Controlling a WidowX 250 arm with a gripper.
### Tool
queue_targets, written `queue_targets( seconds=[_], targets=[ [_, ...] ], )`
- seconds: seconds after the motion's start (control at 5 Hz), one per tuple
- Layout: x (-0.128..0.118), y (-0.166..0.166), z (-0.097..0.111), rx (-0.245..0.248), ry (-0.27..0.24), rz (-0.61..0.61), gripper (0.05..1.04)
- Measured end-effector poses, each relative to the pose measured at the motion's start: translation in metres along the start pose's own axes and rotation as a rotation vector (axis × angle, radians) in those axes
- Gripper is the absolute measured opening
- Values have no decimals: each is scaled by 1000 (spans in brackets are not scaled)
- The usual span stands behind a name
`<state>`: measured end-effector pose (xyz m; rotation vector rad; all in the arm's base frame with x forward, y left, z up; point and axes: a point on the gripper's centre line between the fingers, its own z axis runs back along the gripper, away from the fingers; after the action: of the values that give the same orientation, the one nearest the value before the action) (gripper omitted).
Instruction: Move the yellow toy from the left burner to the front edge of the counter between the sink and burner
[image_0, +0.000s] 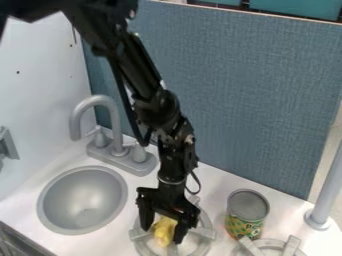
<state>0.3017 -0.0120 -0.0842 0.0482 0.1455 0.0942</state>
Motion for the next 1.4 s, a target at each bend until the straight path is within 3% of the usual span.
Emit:
queue_targets(
  seconds=[0.2,0.4,0.6,0.8,1.0,1.2,1.4],
  targets=[
    [2,-9,-3,-11,24,-5,945],
    [5,-14,-12,-22,38,-34,673],
    [-1,-11,-10,-16,20,-7,439],
    [-24,1,20,11,-53,-8,288],
    [-56,27,38,13,-90,52,202],
    [-81,61,36,-17,-96,138,173],
    [-87,97,15,-5,-66,248,171]
  ],
)
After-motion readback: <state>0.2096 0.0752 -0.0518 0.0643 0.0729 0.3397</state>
